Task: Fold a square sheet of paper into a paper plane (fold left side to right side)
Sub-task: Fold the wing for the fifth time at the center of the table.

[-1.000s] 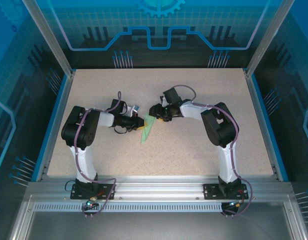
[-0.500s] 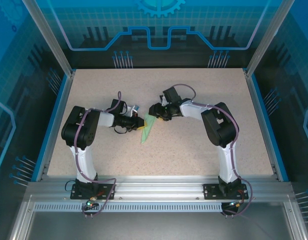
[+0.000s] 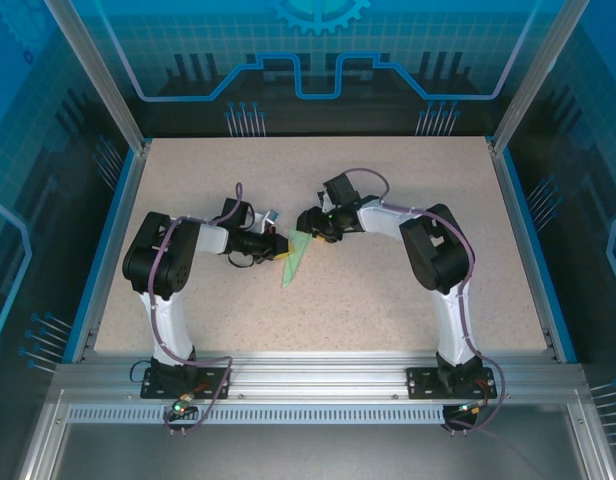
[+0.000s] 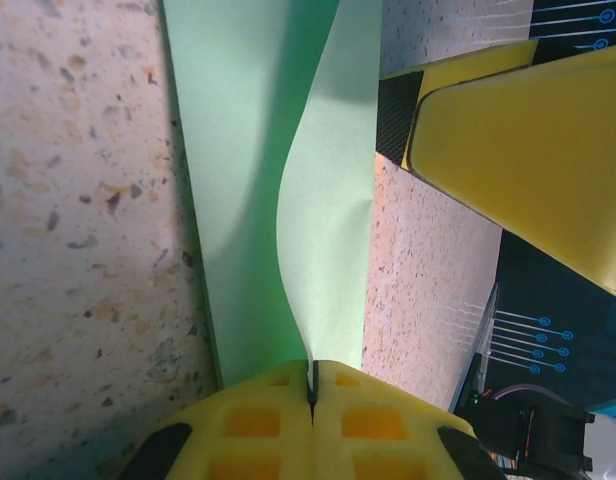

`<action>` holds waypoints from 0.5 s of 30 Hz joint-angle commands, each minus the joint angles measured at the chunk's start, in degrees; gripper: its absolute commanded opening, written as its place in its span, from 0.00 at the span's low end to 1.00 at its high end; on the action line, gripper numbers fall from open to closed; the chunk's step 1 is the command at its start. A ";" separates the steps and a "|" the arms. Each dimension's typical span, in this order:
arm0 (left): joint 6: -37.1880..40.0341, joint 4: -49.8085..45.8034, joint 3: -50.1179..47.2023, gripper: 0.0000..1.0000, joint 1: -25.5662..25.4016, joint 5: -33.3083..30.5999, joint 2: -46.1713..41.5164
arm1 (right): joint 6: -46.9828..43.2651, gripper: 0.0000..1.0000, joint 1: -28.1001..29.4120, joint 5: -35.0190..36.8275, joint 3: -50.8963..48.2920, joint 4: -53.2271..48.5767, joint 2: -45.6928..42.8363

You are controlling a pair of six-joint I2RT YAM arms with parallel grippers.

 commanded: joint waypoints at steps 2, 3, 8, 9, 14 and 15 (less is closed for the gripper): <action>2.66 -2.16 2.04 0.04 0.94 0.32 0.19 | -1.99 0.58 0.87 1.93 2.36 -6.98 2.89; 2.79 -2.39 2.27 0.04 0.94 0.27 0.28 | -2.24 0.58 0.91 2.36 2.78 -8.09 3.31; 4.20 -4.44 3.17 0.04 0.99 0.06 -0.05 | -2.96 0.58 0.96 3.36 4.37 -11.08 5.04; 4.61 -5.05 3.43 0.04 0.94 0.01 -0.14 | -3.21 0.58 0.89 3.64 4.64 -11.40 5.30; 6.32 -7.65 4.77 0.05 0.94 -0.47 0.01 | -3.64 0.58 1.05 3.95 5.15 -12.20 5.83; 6.67 -8.02 4.98 0.05 0.94 -0.60 0.17 | -3.71 0.58 1.04 3.97 5.26 -12.15 5.94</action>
